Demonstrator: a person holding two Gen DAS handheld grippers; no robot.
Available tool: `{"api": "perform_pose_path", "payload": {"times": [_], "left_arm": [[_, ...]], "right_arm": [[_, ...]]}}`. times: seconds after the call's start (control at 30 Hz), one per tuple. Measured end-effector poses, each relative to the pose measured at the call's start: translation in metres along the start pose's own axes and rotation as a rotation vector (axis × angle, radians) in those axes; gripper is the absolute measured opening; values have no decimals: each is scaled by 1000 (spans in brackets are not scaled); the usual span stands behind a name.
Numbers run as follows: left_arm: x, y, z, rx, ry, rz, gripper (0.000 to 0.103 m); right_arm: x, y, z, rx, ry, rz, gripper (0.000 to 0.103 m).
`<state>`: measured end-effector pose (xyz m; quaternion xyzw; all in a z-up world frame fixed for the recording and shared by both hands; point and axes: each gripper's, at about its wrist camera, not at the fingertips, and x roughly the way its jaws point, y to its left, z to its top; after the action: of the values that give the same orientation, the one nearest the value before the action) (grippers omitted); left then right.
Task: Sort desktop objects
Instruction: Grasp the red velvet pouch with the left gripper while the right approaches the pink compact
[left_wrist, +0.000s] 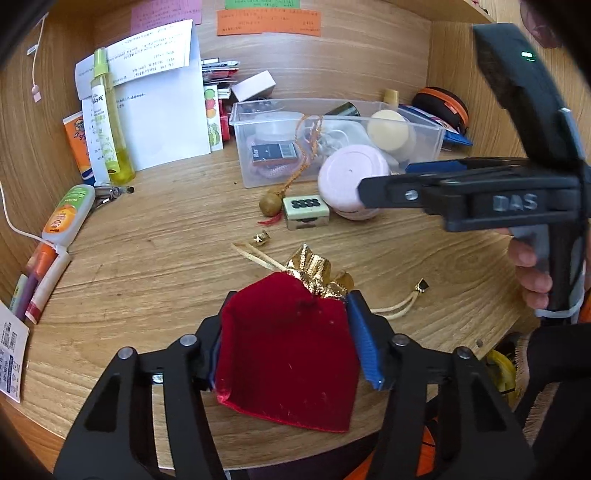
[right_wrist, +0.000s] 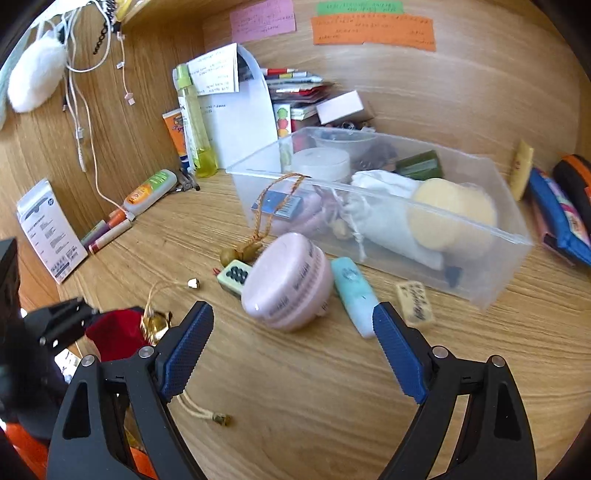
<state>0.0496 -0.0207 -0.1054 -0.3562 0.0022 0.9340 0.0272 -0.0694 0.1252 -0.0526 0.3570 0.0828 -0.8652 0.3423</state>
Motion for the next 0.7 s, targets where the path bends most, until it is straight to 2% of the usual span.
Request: {"api": "perform_pose_path", "payload": {"times": [0.17, 0.23, 0.3, 0.37, 0.47, 0.5, 0.53, 0.6, 0.7], "left_arm": [[0, 15, 9, -54, -26, -16, 47], [0, 23, 12, -76, -35, -14, 44], [1, 29, 14, -94, -39, -23, 41], [1, 36, 16, -115, -46, -38, 41], [0, 40, 19, -126, -55, -44, 39], [0, 40, 21, -127, -58, -50, 29], [0, 40, 22, -128, -54, -60, 23], [0, 41, 24, -132, -49, -76, 21], [4, 40, 27, -126, -44, -62, 21]], "right_arm": [[22, 2, 10, 25, 50, 13, 84], [28, 3, 13, 22, 59, 15, 76], [33, 4, 14, 16, 70, 17, 62], [36, 4, 14, 9, 72, 18, 57], [36, 5, 14, 1, 66, 19, 57], [36, 5, 14, -1, 63, 18, 57], [35, 5, 14, -4, 61, 20, 56], [30, 6, 14, -10, 40, 27, 46], [22, 6, 16, -13, 28, 60, 39]]}}
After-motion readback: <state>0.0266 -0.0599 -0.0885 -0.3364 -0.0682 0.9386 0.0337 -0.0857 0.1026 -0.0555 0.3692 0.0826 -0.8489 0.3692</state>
